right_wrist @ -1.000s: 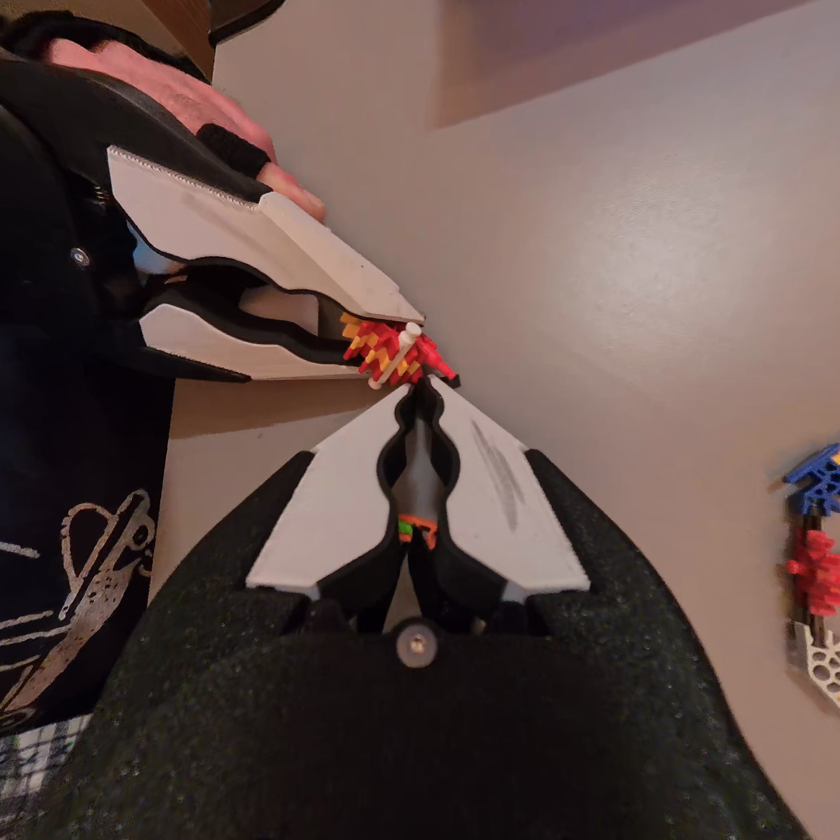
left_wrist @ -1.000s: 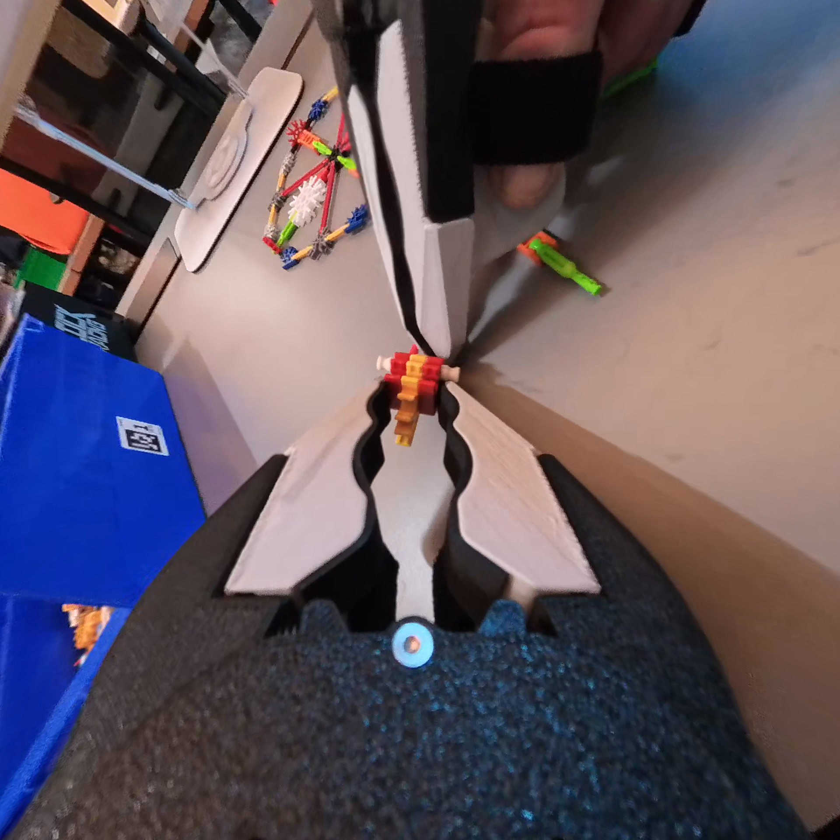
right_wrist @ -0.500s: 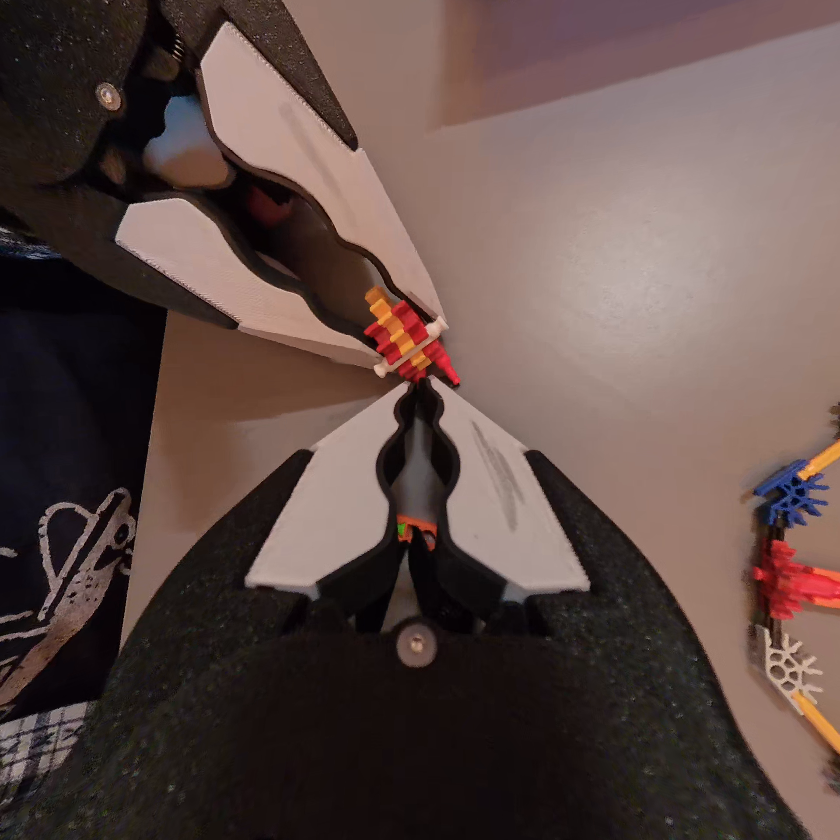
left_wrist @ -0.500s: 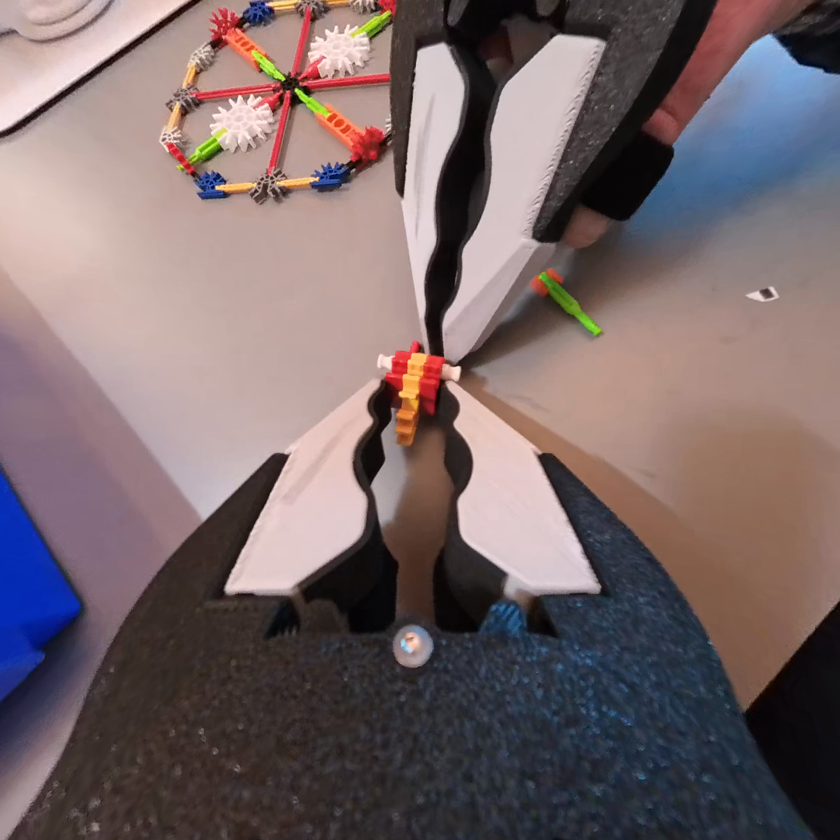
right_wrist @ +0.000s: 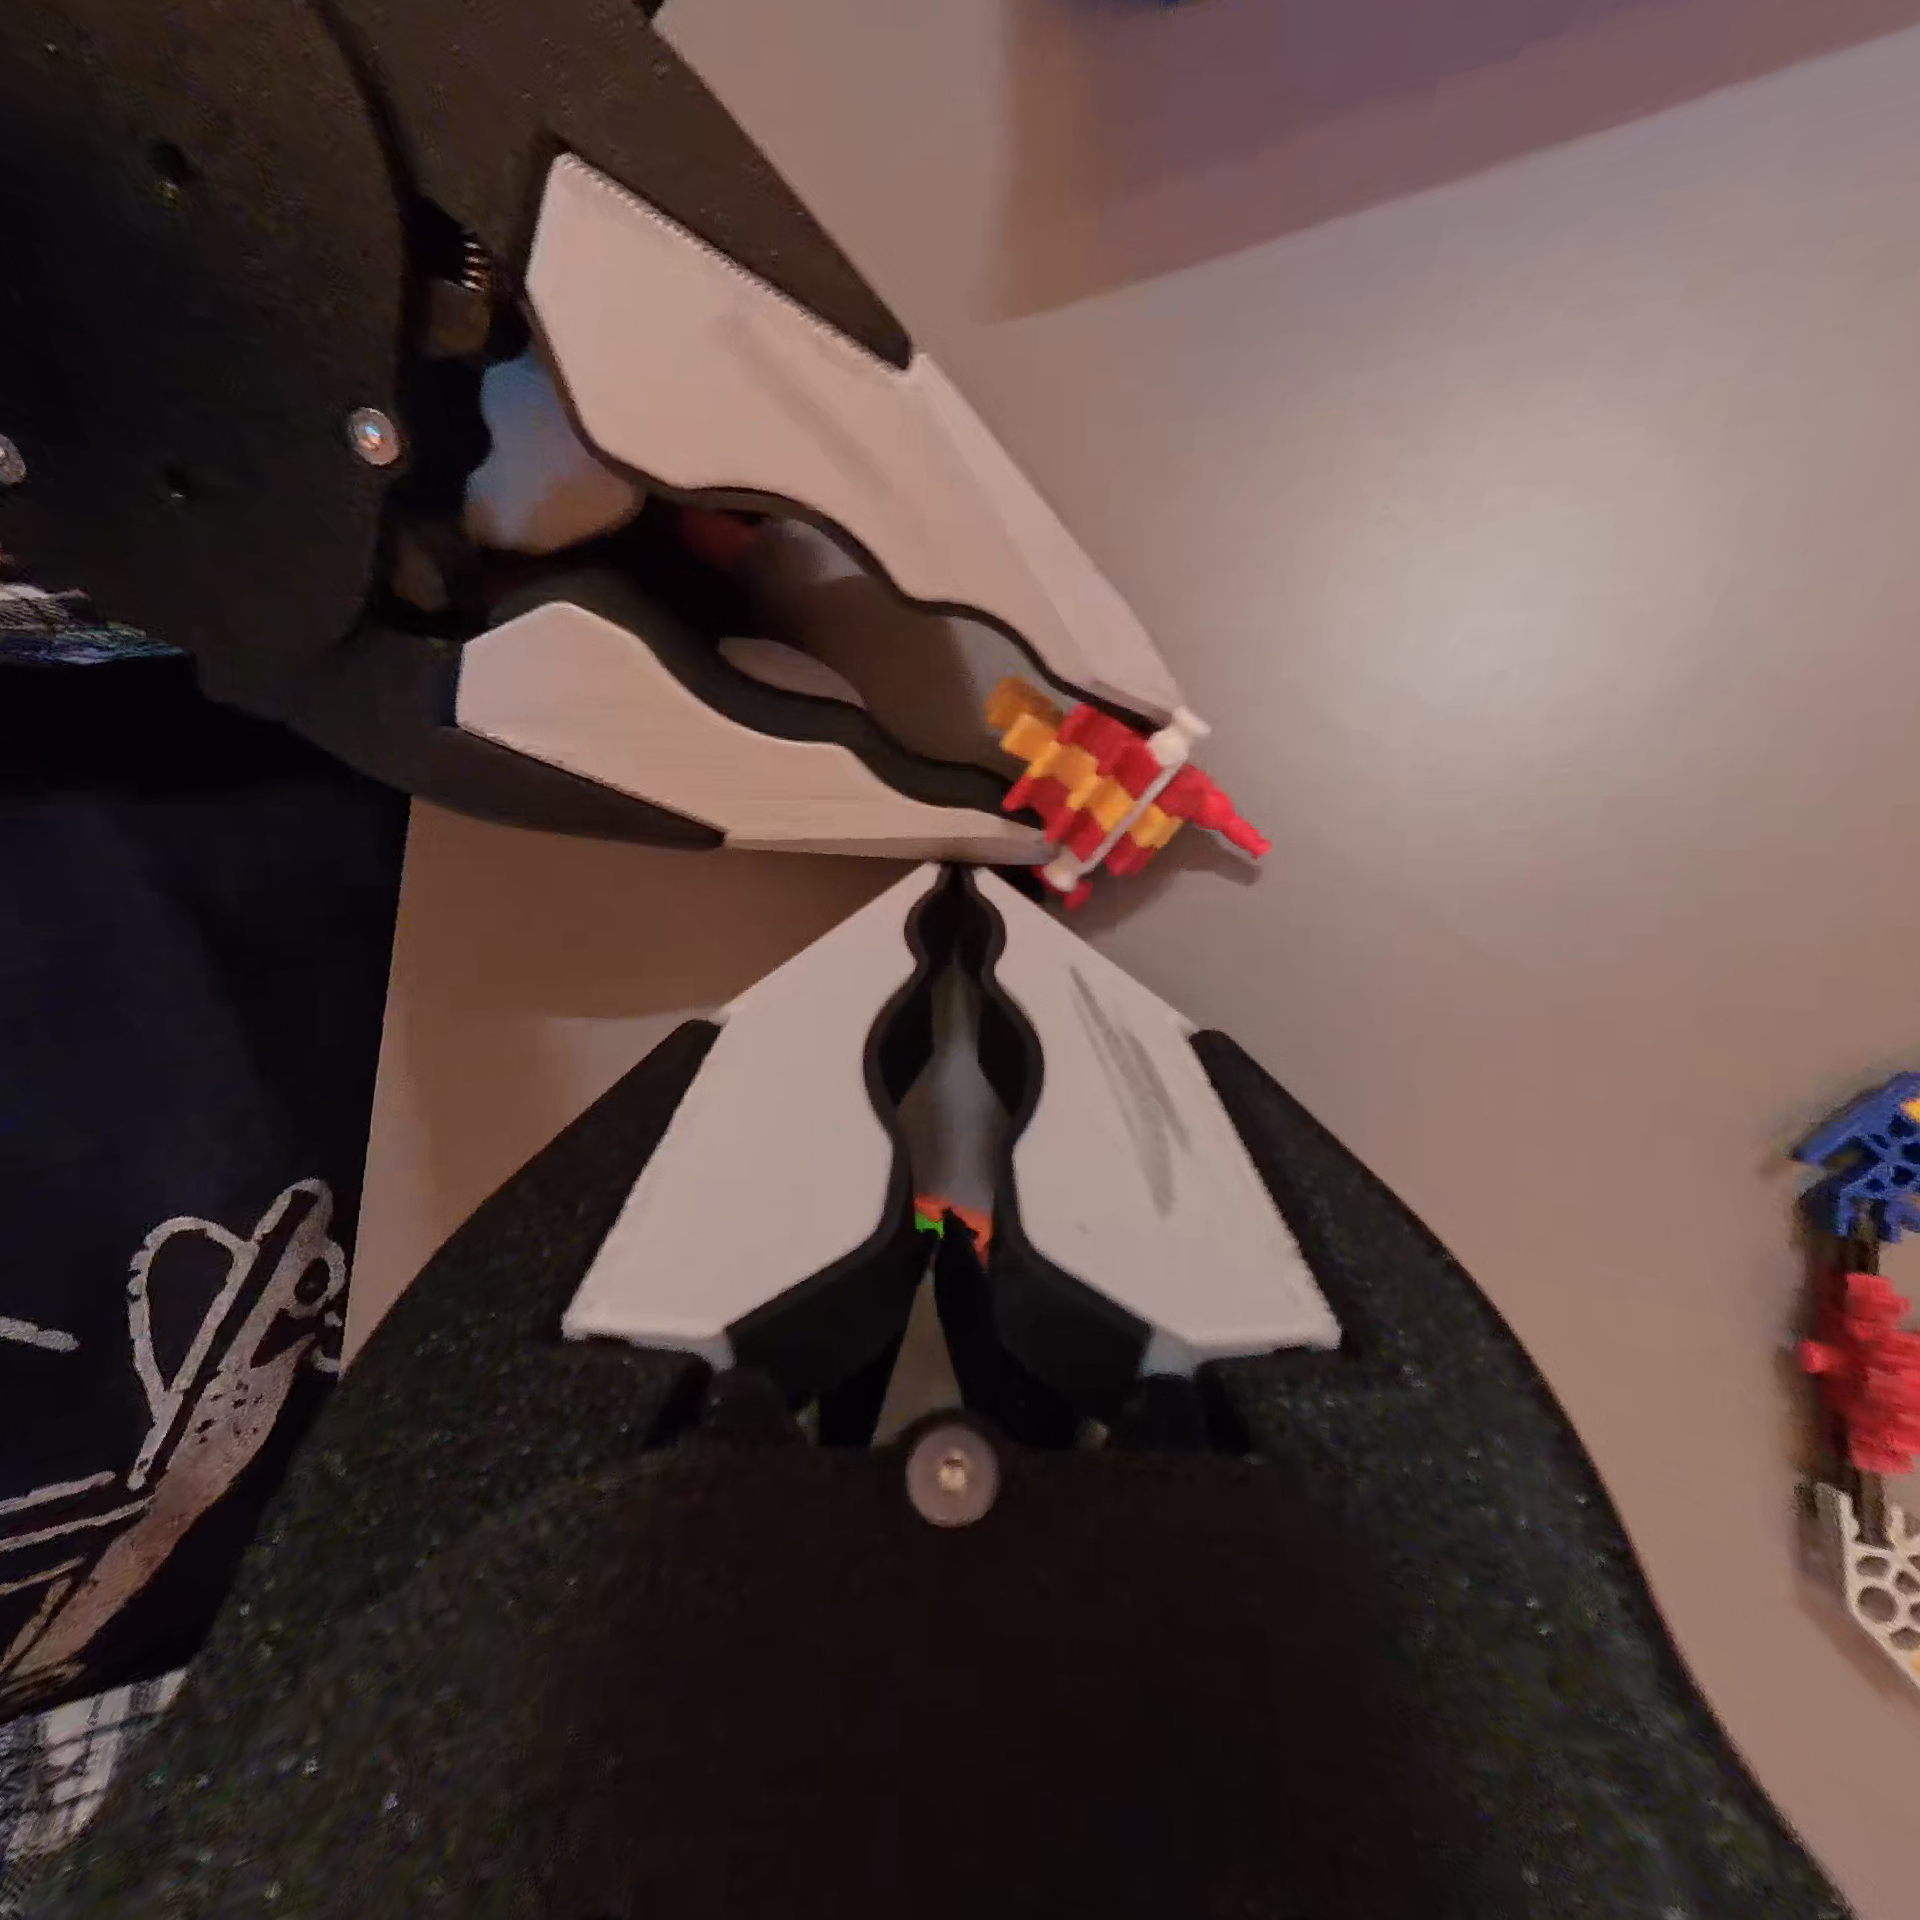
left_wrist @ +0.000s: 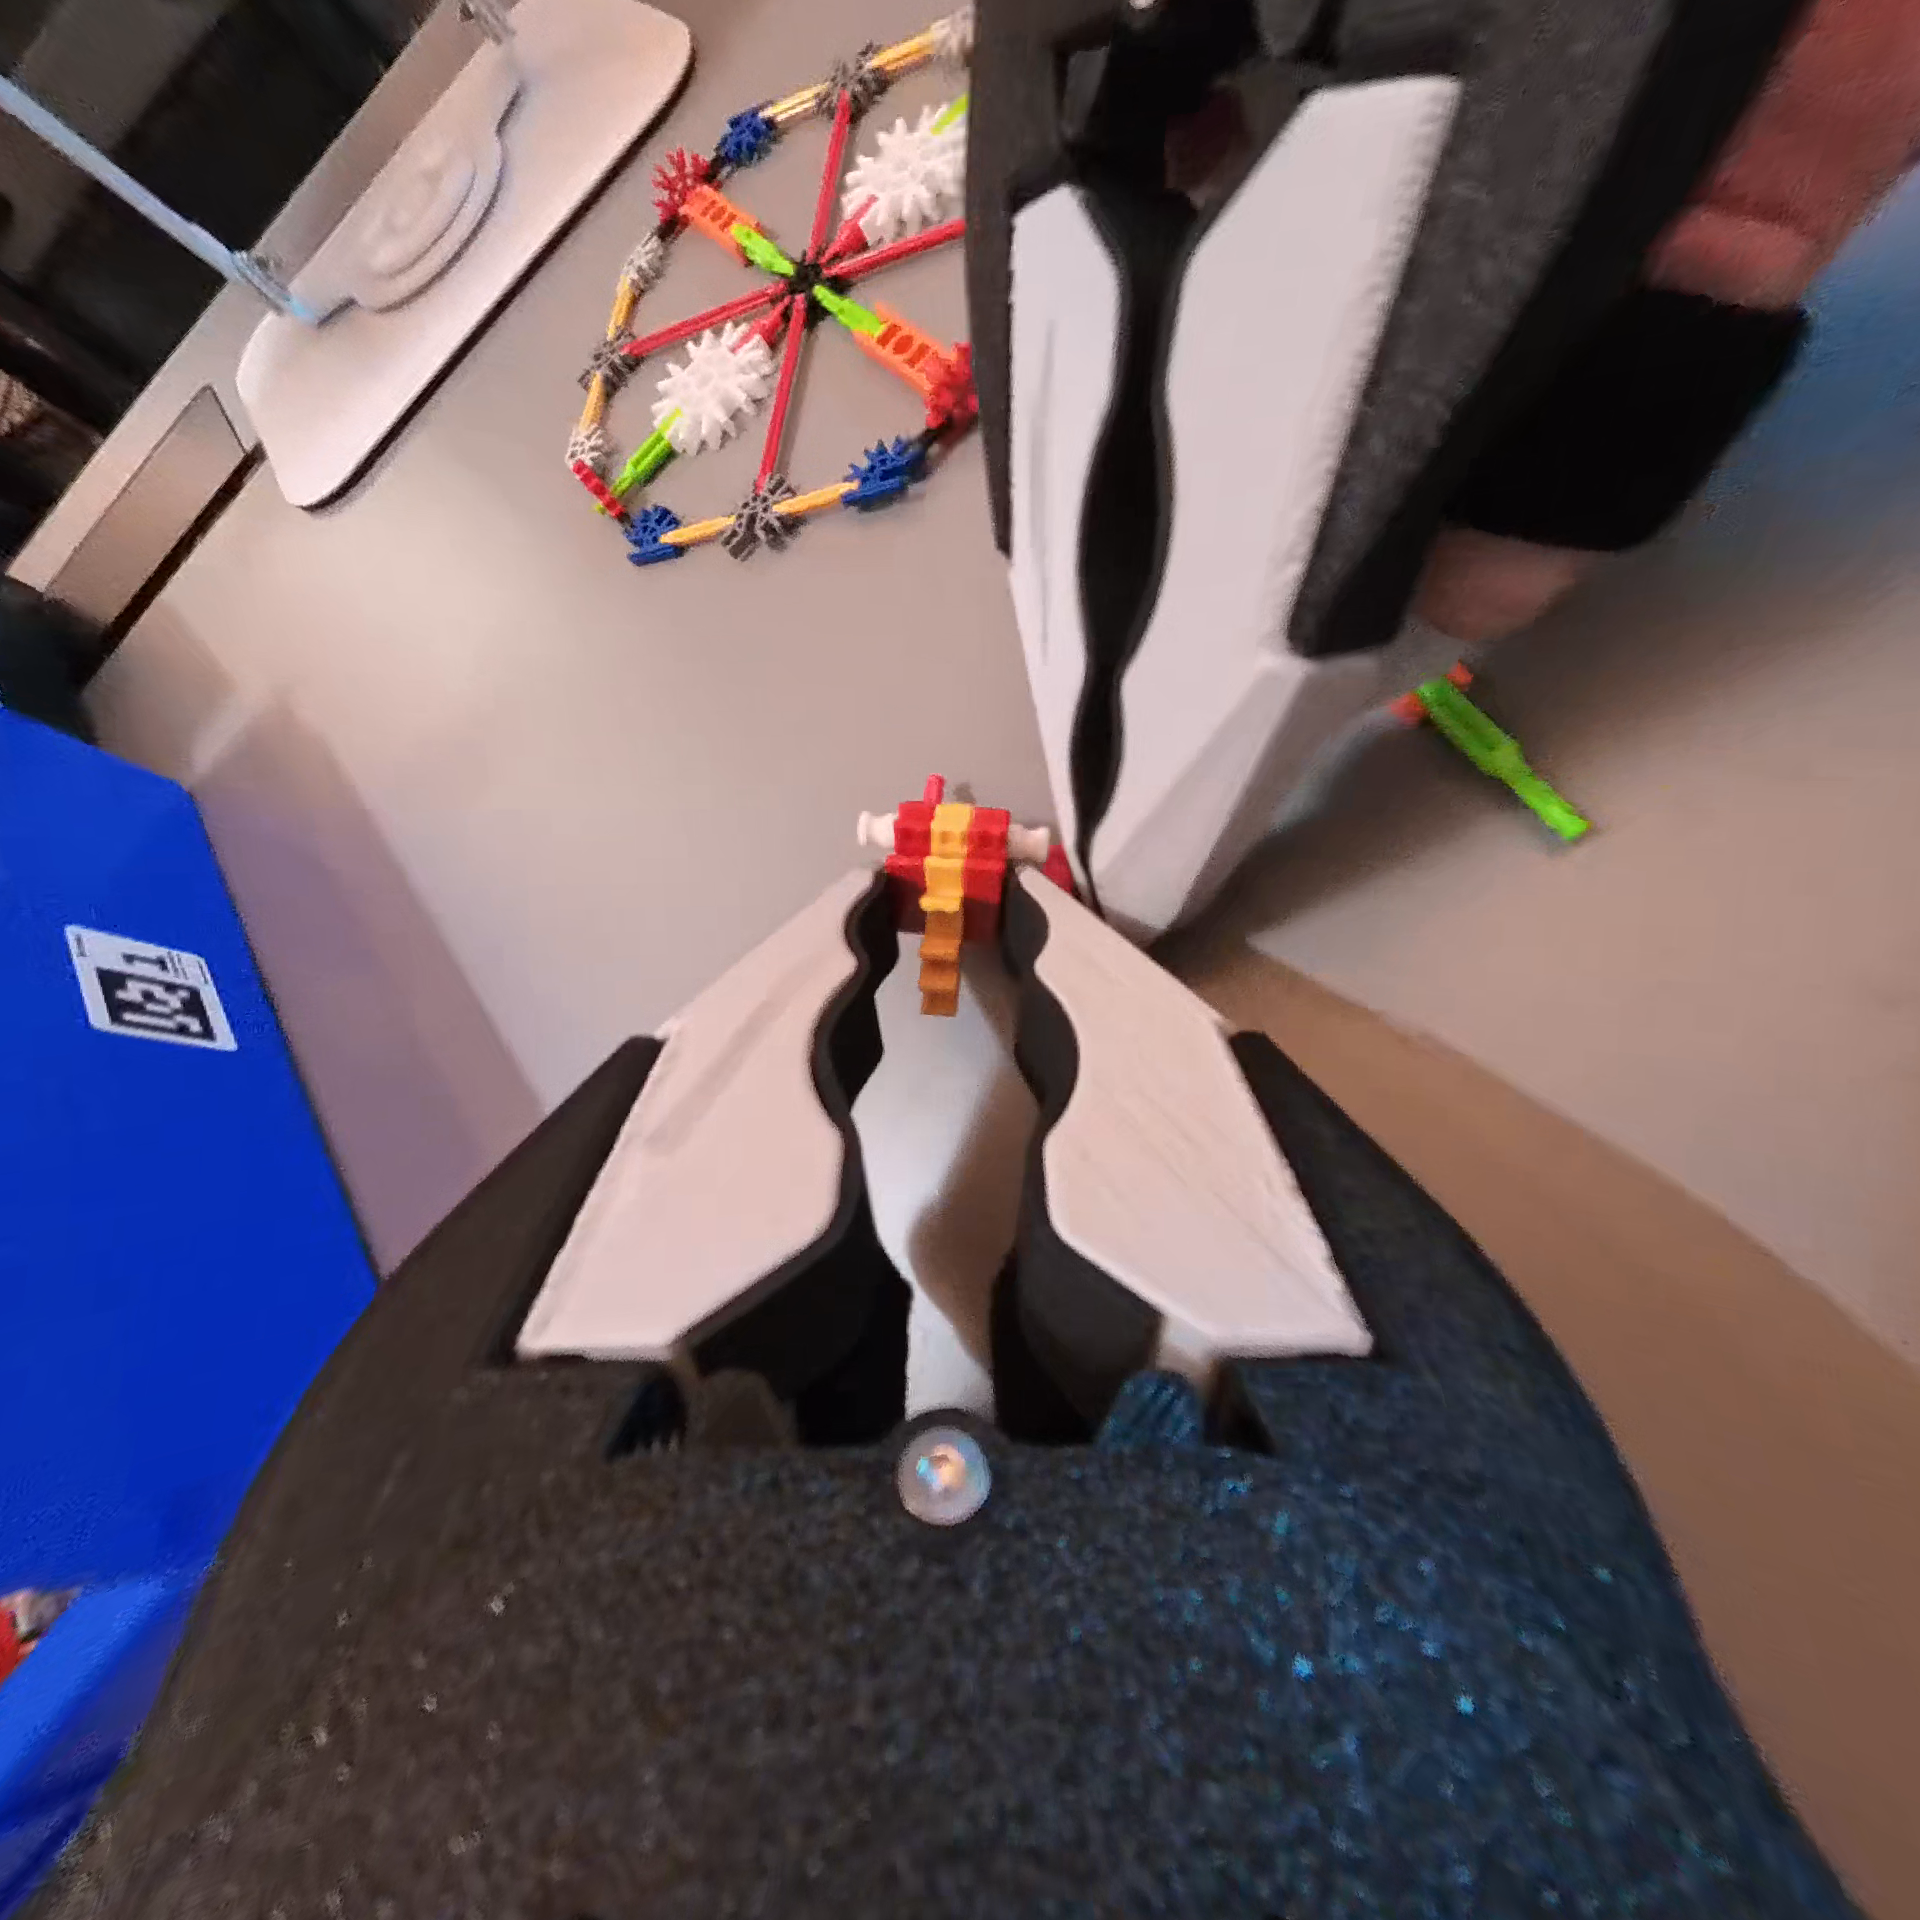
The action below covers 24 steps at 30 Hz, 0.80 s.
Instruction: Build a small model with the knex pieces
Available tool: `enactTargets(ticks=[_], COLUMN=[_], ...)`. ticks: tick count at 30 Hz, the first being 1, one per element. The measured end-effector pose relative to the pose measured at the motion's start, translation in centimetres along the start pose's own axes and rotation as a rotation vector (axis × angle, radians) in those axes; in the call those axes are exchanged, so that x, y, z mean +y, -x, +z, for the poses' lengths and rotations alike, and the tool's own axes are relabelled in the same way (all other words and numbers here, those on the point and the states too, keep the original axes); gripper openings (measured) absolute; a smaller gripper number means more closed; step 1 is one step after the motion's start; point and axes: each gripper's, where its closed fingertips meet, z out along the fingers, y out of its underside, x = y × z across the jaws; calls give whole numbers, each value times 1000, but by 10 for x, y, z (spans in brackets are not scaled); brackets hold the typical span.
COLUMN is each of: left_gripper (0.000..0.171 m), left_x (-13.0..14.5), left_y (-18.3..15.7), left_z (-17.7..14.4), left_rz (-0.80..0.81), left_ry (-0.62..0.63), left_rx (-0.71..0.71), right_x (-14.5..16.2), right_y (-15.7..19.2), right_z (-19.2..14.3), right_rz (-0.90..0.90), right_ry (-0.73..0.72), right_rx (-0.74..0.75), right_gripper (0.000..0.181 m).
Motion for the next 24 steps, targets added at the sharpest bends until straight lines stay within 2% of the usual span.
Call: enactTargets(ticks=[2,8,13,16,20,24], left_gripper=[18,18,19,19,18,19], left_x=[1,-7,-14,-17,-18,-21], left_y=[-3,-3,6,13,17,19], left_z=[-4,-11,-16,-18,-21,-27], left_rz=[0,-127,-282,-370,-398,-349], left_ry=[-19,-90,-151,-187,-198,-260], left_rx=[30,171,267,316,349,382], right_x=[-1,4,-5,-4,1,-20], right_y=[-1,2,-4,-8,-13,-18], right_z=[0,-12,-38,-41,-32,-42], right_rz=[-19,-51,-87,-120,-196,-217], right_ry=[-2,11,-91,-86,-17,-112], right_rx=[5,5,98,145,205,261], right_gripper=[0,1,8,12,19,19])
